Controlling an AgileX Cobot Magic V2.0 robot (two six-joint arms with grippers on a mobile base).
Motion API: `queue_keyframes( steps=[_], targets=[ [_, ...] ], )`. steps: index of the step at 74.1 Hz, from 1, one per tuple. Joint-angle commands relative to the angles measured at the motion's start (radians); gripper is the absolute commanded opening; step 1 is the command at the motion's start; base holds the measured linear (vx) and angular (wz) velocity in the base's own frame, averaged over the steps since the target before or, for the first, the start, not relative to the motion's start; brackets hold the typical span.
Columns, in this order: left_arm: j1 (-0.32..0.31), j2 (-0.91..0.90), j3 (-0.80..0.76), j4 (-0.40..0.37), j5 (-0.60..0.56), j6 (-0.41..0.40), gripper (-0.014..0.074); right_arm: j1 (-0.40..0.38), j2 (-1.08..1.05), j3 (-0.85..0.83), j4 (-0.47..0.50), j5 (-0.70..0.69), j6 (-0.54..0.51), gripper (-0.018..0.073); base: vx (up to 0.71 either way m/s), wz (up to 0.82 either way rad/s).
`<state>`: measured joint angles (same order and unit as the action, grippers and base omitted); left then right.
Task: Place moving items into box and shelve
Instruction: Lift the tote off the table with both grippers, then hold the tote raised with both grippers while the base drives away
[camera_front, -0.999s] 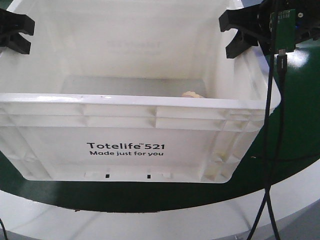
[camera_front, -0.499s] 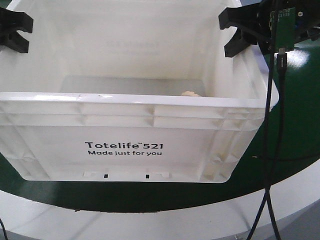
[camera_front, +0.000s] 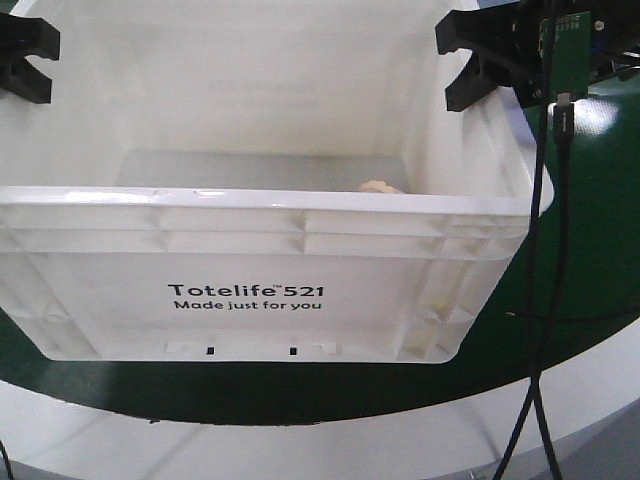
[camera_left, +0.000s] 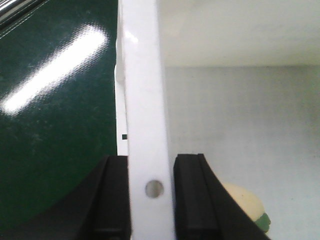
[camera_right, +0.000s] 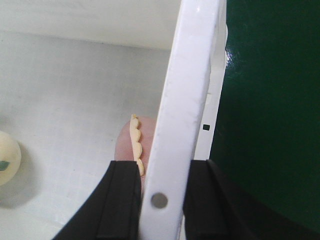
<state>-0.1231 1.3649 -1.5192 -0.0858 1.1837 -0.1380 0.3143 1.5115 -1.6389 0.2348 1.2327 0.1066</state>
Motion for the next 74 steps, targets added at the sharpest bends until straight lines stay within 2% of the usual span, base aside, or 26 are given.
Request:
queue_keyframes(
  steps=[1,39,74],
  targets=[
    [-0.029,-0.043,-0.041,-0.214,-0.140,-0.013,-0.0006,0.021,-0.048,-0.044,0.271,-0.154,-0.014,-0.0006,0.00,0.00],
    [-0.029,-0.043,-0.041,-0.214,-0.140,-0.013,-0.0006,0.021,-0.048,-0.044,0.270,-0.154,-0.014,-0.0006,-0.02,0.02],
    [-0.029,-0.043,-0.041,-0.214,-0.140,-0.012,-0.0006,0.021,-0.048,-0.044,0.270,-0.154,-0.014,-0.0006,-0.16,0.10]
  ],
)
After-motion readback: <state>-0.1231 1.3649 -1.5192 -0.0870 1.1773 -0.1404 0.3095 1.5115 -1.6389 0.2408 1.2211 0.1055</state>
